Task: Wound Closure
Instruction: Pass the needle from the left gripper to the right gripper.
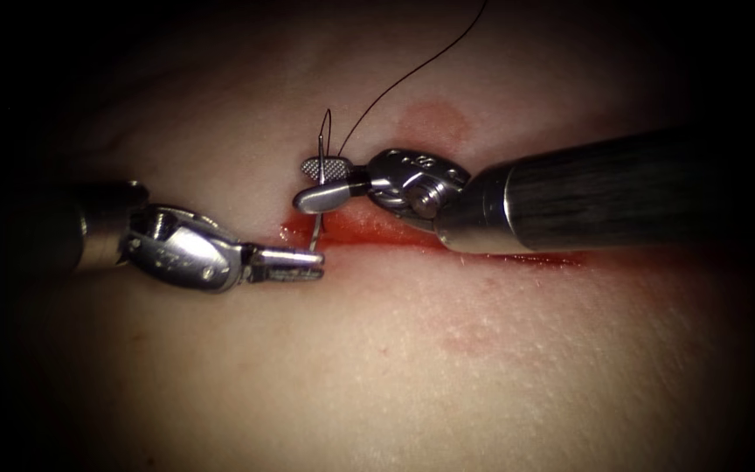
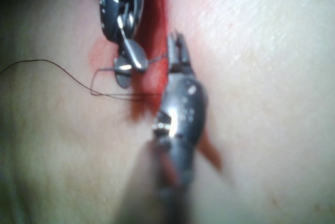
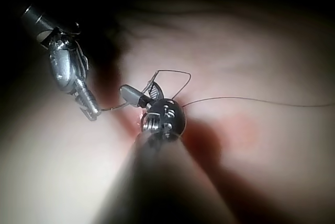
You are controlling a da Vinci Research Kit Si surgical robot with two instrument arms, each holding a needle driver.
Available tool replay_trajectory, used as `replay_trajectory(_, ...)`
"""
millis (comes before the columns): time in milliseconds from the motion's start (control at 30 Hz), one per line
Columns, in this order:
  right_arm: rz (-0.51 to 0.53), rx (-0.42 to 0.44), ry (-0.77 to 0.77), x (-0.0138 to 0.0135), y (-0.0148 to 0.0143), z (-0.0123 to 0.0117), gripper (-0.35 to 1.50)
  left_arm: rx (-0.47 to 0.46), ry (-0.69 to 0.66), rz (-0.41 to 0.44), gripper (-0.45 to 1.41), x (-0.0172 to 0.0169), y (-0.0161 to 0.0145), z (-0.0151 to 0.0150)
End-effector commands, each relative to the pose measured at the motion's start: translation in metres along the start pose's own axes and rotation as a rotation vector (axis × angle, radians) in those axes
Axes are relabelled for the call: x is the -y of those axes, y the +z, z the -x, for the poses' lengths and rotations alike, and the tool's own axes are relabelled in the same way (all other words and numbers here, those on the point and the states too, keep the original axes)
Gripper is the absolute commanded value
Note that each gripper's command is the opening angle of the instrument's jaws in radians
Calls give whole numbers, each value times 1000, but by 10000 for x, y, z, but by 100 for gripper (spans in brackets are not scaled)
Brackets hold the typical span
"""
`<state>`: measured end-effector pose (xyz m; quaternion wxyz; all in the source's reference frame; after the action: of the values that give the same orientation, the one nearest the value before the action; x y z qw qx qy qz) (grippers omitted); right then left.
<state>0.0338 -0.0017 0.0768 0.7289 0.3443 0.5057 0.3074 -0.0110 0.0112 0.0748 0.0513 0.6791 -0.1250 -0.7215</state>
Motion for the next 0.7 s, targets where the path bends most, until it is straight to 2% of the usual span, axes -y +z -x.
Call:
replay_trajectory(33,-2,0,1,-3,8,4,121,-1,-1,1,-35,-3,6,6)
replay_trajectory(267,-2,0,13,-3,8,3,113,0,-1,3,-35,-3,6,6)
replay_trajectory(400,-3,1,30,-2,9,4,101,0,-1,3,-35,-3,6,6)
replay_trajectory(467,-4,1,35,-2,9,4,89,1,-1,3,-35,-4,6,6)
replay_trajectory(533,-5,2,33,-2,9,5,52,1,-1,3,-35,-4,6,6)
replay_trajectory(600,-7,-4,33,-2,9,5,-16,1,-1,3,-35,-4,6,6)
replay_trajectory(633,-9,-10,33,-2,9,4,-35,1,0,3,-35,-4,6,6)
replay_trajectory(700,-15,-20,35,-3,8,3,-35,1,0,3,-35,-4,6,6)
